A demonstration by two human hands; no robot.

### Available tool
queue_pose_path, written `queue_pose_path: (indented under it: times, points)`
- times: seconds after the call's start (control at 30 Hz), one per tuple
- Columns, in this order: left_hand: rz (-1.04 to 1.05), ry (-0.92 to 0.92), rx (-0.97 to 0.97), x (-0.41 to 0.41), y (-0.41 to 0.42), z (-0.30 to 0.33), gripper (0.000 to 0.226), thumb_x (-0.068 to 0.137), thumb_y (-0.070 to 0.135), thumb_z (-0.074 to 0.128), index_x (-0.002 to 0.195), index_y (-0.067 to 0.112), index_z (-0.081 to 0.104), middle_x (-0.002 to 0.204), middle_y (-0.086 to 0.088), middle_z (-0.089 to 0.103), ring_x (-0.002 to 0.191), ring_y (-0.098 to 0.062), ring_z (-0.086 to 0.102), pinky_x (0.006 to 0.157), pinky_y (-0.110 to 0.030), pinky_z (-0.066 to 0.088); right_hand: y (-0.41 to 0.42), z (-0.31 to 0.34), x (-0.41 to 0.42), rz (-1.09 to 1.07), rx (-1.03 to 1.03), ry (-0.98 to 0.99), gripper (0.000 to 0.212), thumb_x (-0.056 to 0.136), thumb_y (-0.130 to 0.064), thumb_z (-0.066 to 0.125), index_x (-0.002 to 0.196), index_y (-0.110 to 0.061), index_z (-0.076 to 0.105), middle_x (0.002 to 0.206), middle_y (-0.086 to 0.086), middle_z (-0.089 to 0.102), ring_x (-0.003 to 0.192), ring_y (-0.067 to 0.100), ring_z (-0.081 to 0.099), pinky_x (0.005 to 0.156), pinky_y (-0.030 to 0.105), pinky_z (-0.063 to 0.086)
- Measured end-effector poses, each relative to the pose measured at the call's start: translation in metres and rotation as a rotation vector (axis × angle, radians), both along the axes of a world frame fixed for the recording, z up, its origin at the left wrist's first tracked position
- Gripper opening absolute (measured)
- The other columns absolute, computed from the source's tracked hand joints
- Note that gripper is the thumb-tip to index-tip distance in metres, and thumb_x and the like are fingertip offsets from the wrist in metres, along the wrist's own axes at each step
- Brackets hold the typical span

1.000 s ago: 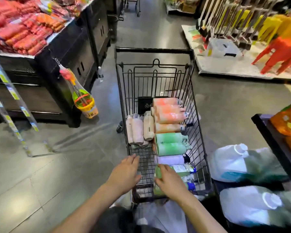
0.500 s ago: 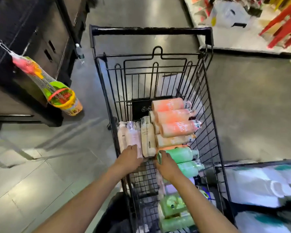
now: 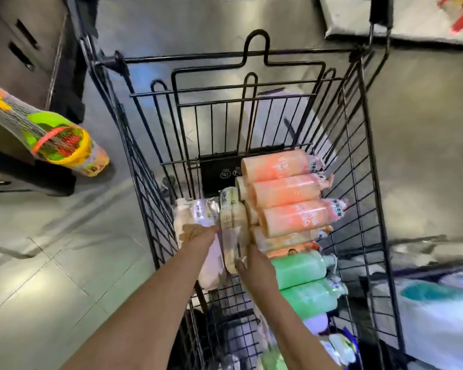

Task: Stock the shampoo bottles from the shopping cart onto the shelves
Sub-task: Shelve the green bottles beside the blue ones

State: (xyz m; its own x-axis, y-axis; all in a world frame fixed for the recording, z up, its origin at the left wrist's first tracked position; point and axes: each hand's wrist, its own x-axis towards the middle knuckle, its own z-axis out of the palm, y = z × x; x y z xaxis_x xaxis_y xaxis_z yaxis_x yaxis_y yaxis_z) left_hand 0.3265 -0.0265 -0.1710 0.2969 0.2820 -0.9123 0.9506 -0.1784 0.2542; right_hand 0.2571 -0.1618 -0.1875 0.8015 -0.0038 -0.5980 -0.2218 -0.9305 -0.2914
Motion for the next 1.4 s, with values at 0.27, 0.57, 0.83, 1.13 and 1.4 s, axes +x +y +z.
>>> queue_pose_path:
  times: [0.27, 0.57, 0.83, 1.13, 1.4]
  points:
    - [-0.018, 0.051, 0.174, -0.011, 0.006, -0.031, 0.097, 0.063, 0.037, 0.085, 0.137, 0.003, 0.031, 0.136, -0.018, 0.043, 0.122, -0.032, 0.048, 0.098, -0.041, 0.047, -0.016, 0.015, -0.007, -0.079, 0.229, -0.083, 0.031, 0.093, -0.018, 0.052, 0.120, -0.005, 0.052, 0.113, 0.015, 0.061, 0.106, 0.031, 0.055, 0.084, 0.035, 0.043]
    - [-0.243, -0.350, 0.114, 0.010, 0.014, 0.046, 0.061, 0.072, 0.012, 0.080, 0.108, 0.014, 0.031, 0.084, -0.006, 0.057, 0.063, -0.016, 0.062, 0.044, -0.025, 0.051, 0.012, 0.008, -0.006, -0.099, -0.002, -0.050, 0.040, 0.092, -0.027, 0.050, 0.126, -0.007, 0.044, 0.119, 0.014, 0.059, 0.108, 0.032, 0.056, 0.084, 0.037, 0.044]
    - [-0.302, -0.678, 0.157, 0.049, 0.055, 0.093, 0.062, 0.065, 0.034, 0.084, 0.106, 0.019, 0.039, 0.091, 0.010, 0.050, 0.080, -0.010, 0.052, 0.053, -0.016, 0.041, 0.060, -0.022, 0.003, -0.154, -0.312, -0.105, 0.085, 0.033, -0.044, 0.092, 0.096, 0.007, 0.066, 0.081, 0.021, 0.064, 0.067, 0.032, 0.063, 0.055, 0.031, 0.051]
    - [-0.238, -0.725, 0.175, 0.045, 0.053, 0.079, 0.064, 0.065, 0.040, 0.083, 0.103, 0.018, 0.037, 0.098, 0.006, 0.050, 0.084, -0.012, 0.050, 0.055, -0.018, 0.039, 0.063, -0.026, 0.009, -0.346, -0.129, 0.040, 0.073, 0.078, -0.040, 0.073, 0.127, 0.000, 0.037, 0.118, 0.017, 0.060, 0.109, 0.032, 0.058, 0.089, 0.036, 0.048]
    - [-0.338, -0.725, 0.097, 0.036, 0.049, 0.094, 0.065, 0.067, 0.039, 0.081, 0.115, 0.016, 0.043, 0.106, 0.005, 0.055, 0.089, -0.012, 0.055, 0.059, -0.018, 0.044, 0.032, 0.032, -0.012, -0.932, 0.632, 0.253, 0.035, 0.070, -0.024, 0.078, 0.098, -0.015, 0.060, 0.105, 0.012, 0.066, 0.088, 0.028, 0.066, 0.064, 0.045, 0.060]
